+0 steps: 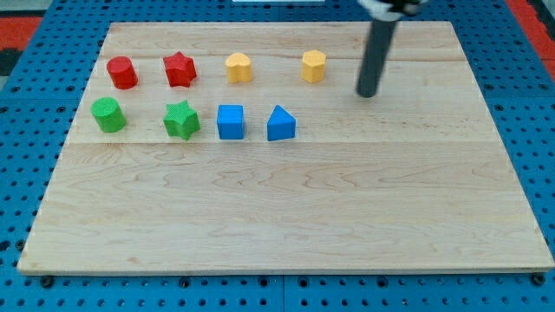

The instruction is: Slide the blue triangle to the red star

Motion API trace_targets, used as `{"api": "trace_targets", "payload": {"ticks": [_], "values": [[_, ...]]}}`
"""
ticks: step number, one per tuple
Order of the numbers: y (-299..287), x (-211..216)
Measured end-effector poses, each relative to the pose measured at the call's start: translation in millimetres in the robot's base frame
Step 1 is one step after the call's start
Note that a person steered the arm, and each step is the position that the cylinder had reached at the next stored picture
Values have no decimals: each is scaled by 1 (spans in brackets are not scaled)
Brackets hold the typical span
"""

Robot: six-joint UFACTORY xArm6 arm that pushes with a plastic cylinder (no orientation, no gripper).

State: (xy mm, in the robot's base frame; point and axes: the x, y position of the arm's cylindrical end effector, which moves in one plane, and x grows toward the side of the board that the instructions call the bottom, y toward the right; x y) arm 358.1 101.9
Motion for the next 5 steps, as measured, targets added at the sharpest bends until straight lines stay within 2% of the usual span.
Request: {"api": "trace_targets", "payload": {"ticks": [1, 2, 3, 4, 5], "values": [[-12, 11], [10, 53], [5, 85], [-6, 85], [-45, 85]]}}
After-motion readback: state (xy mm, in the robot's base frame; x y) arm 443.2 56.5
